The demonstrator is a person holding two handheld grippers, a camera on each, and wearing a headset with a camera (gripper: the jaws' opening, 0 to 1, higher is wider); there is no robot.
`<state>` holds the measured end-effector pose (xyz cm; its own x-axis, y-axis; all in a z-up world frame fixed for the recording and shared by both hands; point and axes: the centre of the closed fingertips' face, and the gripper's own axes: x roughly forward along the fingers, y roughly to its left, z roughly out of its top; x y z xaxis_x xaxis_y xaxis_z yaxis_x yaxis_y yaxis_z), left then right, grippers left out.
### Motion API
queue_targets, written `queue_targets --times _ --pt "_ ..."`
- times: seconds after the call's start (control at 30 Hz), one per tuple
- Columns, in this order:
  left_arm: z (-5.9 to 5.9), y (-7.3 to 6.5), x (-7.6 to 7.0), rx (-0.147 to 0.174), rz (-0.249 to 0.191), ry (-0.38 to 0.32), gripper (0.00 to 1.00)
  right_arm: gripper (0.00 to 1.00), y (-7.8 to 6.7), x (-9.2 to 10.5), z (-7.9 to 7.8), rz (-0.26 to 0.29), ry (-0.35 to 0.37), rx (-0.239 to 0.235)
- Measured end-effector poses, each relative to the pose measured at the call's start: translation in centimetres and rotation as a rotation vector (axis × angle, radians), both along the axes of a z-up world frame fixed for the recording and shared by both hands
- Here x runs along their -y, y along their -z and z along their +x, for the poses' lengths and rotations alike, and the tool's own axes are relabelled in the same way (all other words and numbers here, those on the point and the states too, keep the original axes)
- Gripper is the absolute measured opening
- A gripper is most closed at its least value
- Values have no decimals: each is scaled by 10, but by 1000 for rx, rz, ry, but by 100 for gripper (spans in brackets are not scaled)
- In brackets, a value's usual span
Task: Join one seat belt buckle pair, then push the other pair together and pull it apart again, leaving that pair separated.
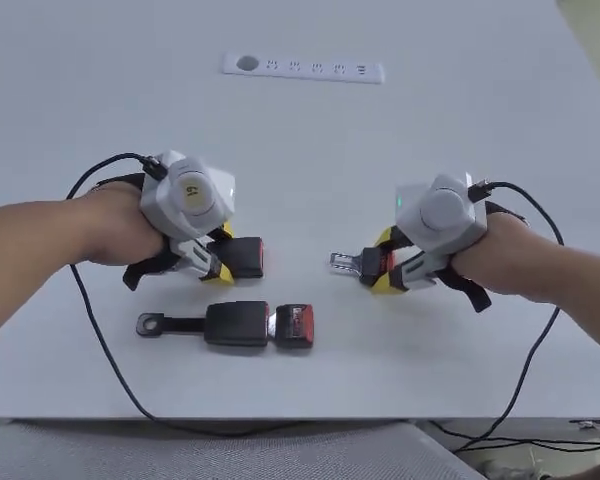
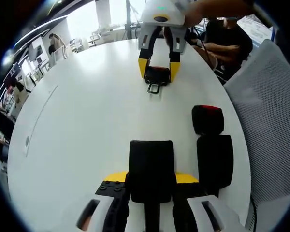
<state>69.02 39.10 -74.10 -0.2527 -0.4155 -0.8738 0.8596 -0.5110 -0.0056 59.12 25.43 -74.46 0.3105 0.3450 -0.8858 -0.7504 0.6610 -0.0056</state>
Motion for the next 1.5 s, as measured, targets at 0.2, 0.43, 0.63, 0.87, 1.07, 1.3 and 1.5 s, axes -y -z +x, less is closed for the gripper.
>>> queue_targets --times 0.2,0.43,0.63,0.87,1.07,1.3,1.5 --pt "0 0 0 8 14 -15 34 36 1 3 1 11 30 4" --pt "2 -1 3 20 -4 -47 41 40 1 6 4 -28 20 12" --pt "5 -12 8 49 -83 -129 61 42 -21 3 14 21 129 91" --pt "2 -36 -13 31 -143 -193 72 61 -46 -12 4 103 264 145" --pt "-3 -46 -51 12 -142 -256 79 69 -55 -27 -18 123 289 182" --pt "-11 -58 -100 -40 -141 -368 93 75 -62 -41 -38 111 282 234" --pt "-14 -63 -121 -32 -165 -437 100 91 -70 -45 -49 89 304 284"
